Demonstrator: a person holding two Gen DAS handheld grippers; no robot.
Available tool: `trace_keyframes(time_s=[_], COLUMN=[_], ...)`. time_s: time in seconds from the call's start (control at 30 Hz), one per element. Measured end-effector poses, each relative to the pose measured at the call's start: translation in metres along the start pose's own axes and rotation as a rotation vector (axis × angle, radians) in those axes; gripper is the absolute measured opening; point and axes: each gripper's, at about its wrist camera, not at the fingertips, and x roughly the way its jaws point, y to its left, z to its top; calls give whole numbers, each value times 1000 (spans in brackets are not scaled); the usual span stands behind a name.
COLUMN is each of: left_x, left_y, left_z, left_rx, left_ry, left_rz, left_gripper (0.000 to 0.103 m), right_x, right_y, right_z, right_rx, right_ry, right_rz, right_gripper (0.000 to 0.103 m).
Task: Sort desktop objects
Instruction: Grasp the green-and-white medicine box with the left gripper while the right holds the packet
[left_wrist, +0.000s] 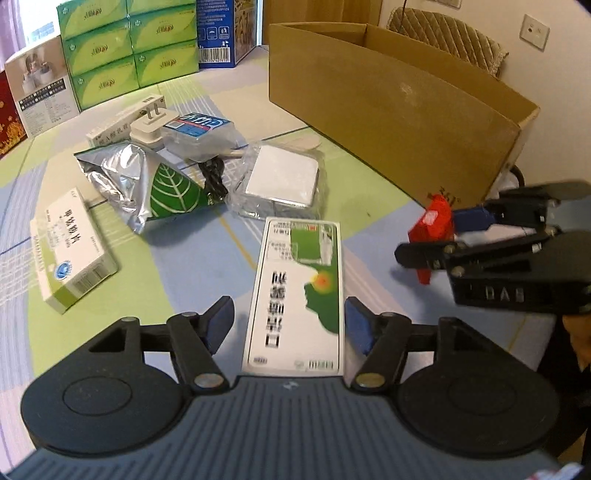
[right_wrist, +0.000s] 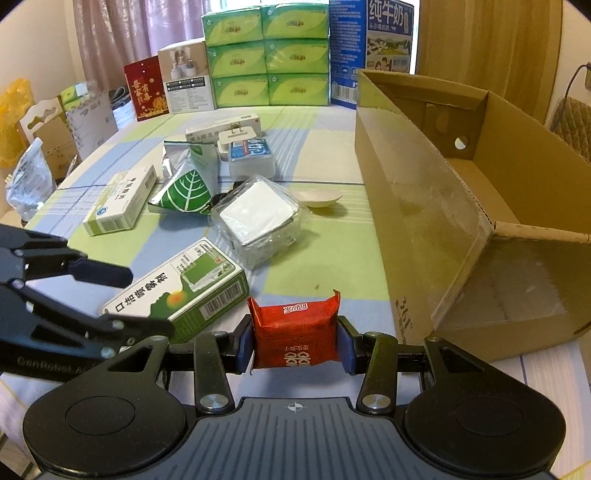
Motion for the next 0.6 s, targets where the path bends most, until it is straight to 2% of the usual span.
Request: trace_keyframes(time_s=[0.13, 0.23, 0.27, 0.43, 0.6], left_x=[14, 23, 25, 19, 0], left_y=[-5, -9, -8, -6, -5], left_z=[5, 6, 6, 4, 2], left_rx=[31, 59, 57, 18, -33], left_ry=[17, 39, 48, 62, 37], left_rz=[-8, 1, 0, 31, 52], left_gripper=[61, 57, 51, 51, 51], right_x=[6, 10, 11, 14, 7], right_y=[-3, -3, -2, -2, -1], right_z=[-1, -1, -1, -1, -1], right_rx=[6, 14, 14, 25, 36], right_ry=[4, 11, 13, 14, -17], right_rz=[-10, -9, -9, -3, 10], right_gripper=[43, 43, 43, 43, 43])
